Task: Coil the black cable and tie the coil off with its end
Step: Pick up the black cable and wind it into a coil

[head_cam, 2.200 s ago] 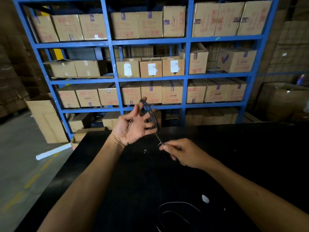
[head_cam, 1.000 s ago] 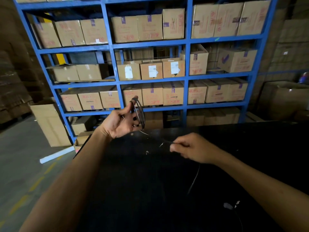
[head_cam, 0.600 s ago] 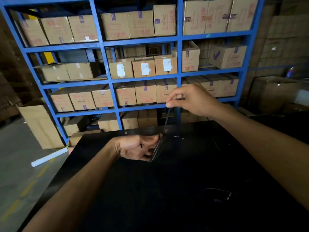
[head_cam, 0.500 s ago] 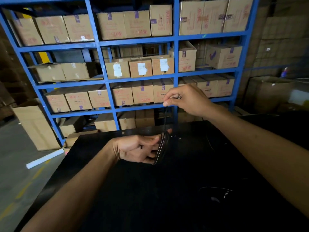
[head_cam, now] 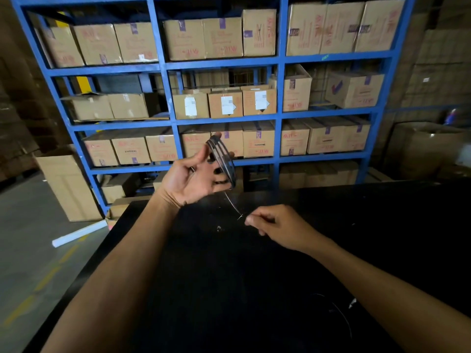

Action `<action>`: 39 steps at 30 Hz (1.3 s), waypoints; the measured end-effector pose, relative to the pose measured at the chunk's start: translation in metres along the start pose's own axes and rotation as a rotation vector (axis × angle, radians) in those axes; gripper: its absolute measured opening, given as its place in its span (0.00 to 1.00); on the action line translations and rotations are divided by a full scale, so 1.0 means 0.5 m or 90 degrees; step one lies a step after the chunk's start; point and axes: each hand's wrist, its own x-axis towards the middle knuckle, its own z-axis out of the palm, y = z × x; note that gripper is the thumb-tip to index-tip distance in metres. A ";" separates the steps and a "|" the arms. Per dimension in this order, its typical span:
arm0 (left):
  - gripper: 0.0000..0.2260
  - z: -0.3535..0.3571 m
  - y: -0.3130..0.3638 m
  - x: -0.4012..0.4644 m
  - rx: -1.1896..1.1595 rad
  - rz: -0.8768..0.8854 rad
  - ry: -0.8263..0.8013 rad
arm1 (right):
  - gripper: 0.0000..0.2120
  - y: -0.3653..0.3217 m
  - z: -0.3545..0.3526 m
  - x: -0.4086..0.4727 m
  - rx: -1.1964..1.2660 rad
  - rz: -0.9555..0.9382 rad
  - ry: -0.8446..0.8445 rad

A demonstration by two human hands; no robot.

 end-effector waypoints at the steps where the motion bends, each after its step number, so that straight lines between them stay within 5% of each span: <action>1: 0.20 -0.017 0.004 -0.010 0.011 -0.009 0.041 | 0.07 -0.003 -0.011 -0.006 -0.016 -0.002 -0.010; 9: 0.23 -0.081 -0.037 -0.067 0.134 -0.187 0.167 | 0.03 -0.097 -0.183 0.038 -0.191 -0.042 -0.048; 15: 0.17 0.006 -0.093 -0.039 0.189 -0.325 -0.045 | 0.06 -0.142 -0.225 0.110 -0.299 -0.145 0.058; 21: 0.25 0.046 -0.095 -0.049 0.082 -0.265 -0.134 | 0.07 -0.077 -0.158 0.117 -0.183 -0.094 0.057; 26: 0.27 0.073 -0.057 -0.029 -0.031 -0.079 -0.262 | 0.18 -0.030 -0.039 0.064 0.016 -0.084 0.059; 29: 0.27 0.052 -0.010 -0.022 -0.009 -0.011 -0.203 | 0.10 -0.030 0.007 0.022 0.062 -0.063 0.041; 34: 0.23 -0.021 0.036 -0.036 0.007 0.053 0.008 | 0.10 -0.041 -0.024 -0.019 -0.006 -0.090 0.015; 39: 0.26 -0.083 0.003 -0.064 0.035 0.028 0.198 | 0.05 -0.092 -0.098 -0.021 -0.021 -0.096 0.027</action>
